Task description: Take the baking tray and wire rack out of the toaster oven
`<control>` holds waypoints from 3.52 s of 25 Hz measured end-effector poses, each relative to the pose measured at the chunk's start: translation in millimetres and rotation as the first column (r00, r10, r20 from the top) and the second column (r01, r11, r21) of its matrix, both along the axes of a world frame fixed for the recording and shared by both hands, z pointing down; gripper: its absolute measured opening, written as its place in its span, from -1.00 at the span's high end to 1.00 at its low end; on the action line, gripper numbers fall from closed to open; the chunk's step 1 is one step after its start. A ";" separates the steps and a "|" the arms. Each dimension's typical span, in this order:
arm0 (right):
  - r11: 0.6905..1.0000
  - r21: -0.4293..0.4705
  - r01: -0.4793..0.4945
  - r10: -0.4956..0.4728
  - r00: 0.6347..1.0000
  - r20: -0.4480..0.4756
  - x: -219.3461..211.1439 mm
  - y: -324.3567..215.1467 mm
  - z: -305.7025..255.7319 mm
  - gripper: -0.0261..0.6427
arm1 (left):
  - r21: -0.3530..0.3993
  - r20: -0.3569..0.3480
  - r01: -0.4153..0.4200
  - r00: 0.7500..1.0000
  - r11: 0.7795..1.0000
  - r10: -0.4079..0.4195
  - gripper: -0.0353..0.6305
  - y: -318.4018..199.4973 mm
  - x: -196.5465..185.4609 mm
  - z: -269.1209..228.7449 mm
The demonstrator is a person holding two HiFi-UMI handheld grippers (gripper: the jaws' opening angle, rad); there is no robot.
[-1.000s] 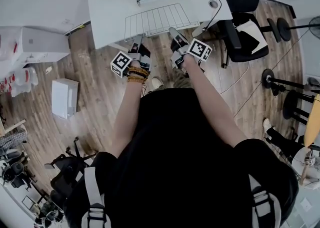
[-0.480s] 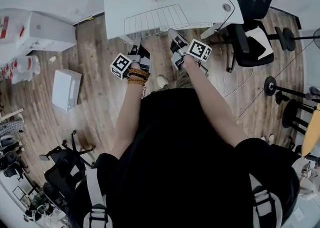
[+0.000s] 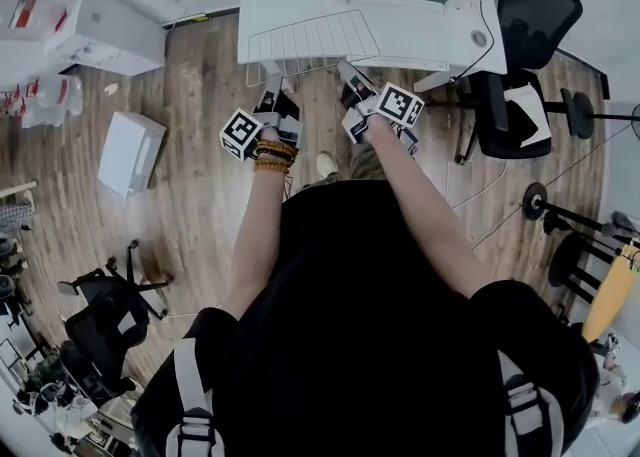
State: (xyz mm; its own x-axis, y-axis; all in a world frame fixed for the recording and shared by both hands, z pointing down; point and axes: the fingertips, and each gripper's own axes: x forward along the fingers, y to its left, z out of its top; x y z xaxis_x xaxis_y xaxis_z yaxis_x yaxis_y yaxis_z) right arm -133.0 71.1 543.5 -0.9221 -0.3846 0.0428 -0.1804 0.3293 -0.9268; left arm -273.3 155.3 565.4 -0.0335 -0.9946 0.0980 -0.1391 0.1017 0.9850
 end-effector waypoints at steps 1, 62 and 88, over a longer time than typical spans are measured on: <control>1.000 0.001 0.010 -0.010 1.000 -0.006 -5.7 2.0 0.8 0.81 | 0.003 -0.008 0.007 1.000 1.000 -0.007 0.79 2.7 -4.9 1.2; 0.874 -0.452 -0.182 -0.041 0.897 -0.440 -146.2 -112.5 183.4 0.79 | -0.548 -0.213 -0.380 0.925 0.745 0.315 0.56 -113.9 -139.5 166.4; 0.829 -0.296 -0.475 0.409 0.875 -0.258 -72.0 -82.9 79.4 0.17 | -0.369 -0.188 -0.818 0.530 0.441 0.827 0.30 -150.8 -30.8 88.2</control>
